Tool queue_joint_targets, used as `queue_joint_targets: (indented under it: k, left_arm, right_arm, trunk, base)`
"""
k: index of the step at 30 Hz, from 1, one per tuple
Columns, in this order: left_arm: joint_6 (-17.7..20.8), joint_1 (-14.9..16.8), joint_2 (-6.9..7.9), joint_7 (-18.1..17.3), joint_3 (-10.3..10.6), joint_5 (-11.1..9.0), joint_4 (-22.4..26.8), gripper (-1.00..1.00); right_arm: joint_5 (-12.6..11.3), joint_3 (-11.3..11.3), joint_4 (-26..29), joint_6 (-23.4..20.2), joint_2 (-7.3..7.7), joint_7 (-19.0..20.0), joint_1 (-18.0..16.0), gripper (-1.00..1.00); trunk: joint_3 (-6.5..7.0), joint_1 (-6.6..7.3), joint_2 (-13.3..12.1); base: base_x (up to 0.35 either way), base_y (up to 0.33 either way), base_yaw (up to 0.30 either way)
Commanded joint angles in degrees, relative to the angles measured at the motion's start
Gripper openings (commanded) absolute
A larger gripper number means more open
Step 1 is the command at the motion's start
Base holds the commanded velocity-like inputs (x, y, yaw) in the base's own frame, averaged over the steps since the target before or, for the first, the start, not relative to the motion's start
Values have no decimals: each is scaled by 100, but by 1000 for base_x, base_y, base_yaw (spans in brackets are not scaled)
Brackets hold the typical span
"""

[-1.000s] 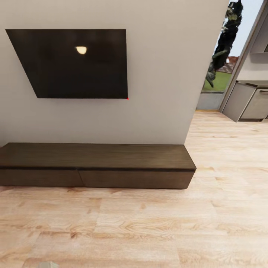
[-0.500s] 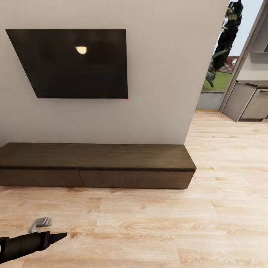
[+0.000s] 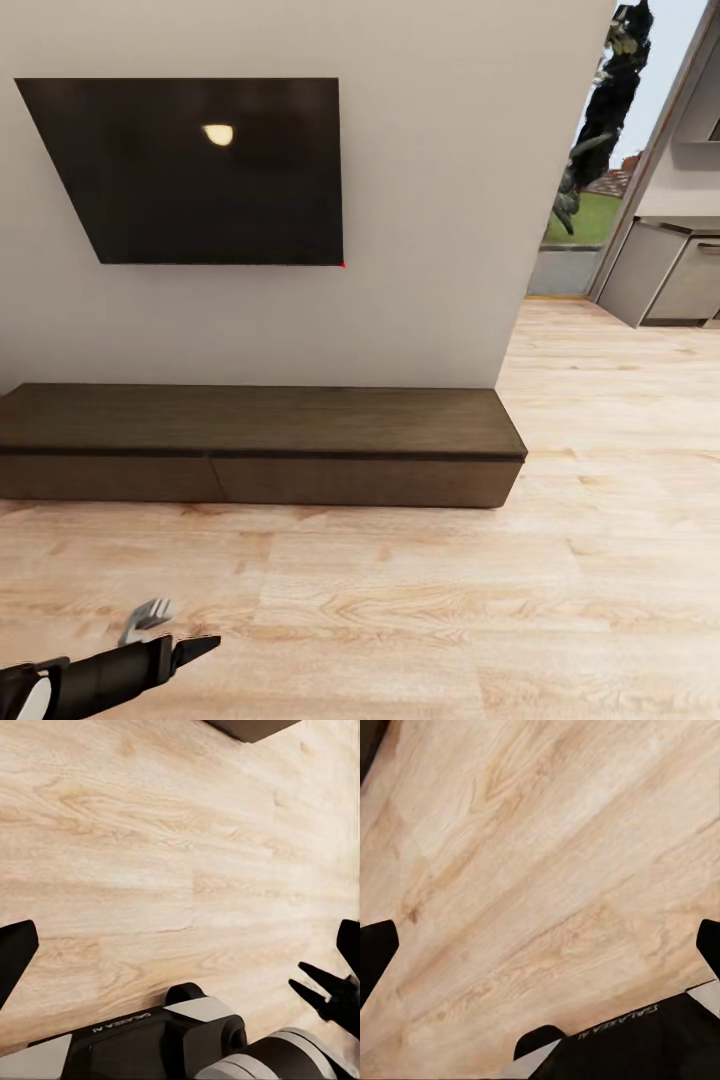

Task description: Place each of the two pumpkins and all three candles from the living room inside a cabinet in the living room (use any cabinet), then make sure every cabinet is closed, and position the cauldron so it is next to a table in the living room.

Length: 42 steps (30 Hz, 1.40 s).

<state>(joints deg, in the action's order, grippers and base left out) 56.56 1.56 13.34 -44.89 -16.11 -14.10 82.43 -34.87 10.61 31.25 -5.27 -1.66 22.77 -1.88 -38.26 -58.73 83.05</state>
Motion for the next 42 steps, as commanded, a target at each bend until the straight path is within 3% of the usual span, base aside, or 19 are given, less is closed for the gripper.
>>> queue_joint_targets:
  k: [1,3,6,14,19,22,29,37,42]
  left_arm:
    - [22,5,-32,-34,-6,5,-73,100]
    - [22,7,-68,-41,-6,-7,-245,100]
    - [22,7,-159,-50,-1,-8,-471,100]
    - [26,3,-298,-212,-17,-90,-660,100]
    - [22,3,-290,-978,-5,-218,-876,100]
    - [22,3,-285,-1168,-14,-228,-1138,100]
    - [22,3,-312,-1306,-17,-227,-1439,100]
    - [-4,3,-353,-2147,-2,-191,-1660,100]
    - [-118,3,-352,-2329,59,-188,-1808,100]
  right_arm:
    - [-452,86,165,-402,16,148,-68,100]
    - [-1044,135,310,-798,43,262,-282,100]
    - [-1387,158,271,-993,55,310,-612,100]
    - [-1564,179,-399,-940,59,358,-1496,100]
    - [-1806,183,-267,-828,57,481,-1776,100]
    - [-1916,179,-155,-856,68,657,-1959,100]
    - [-1996,179,-32,-1179,86,1637,-2120,100]
    - [-1985,171,-64,-1155,87,1759,-2207,100]
    - [-1988,177,-64,-1145,87,1781,-2211,100]
  trunk:
    - [-5,0,3]
    - [-5,0,3]
    - [-5,0,3]
    - [-5,0,3]
    - [-5,0,3]
    - [-5,0,3]
    - [-5,0,3]
    - [-95,-109,203]
    - [-185,-219,404]
  base:
    - [0,0,0]
    - [0,0,0]
    - [0,0,0]
    - [0,0,0]
    - [0,0,0]
    - [0,0,0]
    - [0,0,0]
    - [0,0,0]
    - [0,0,0]
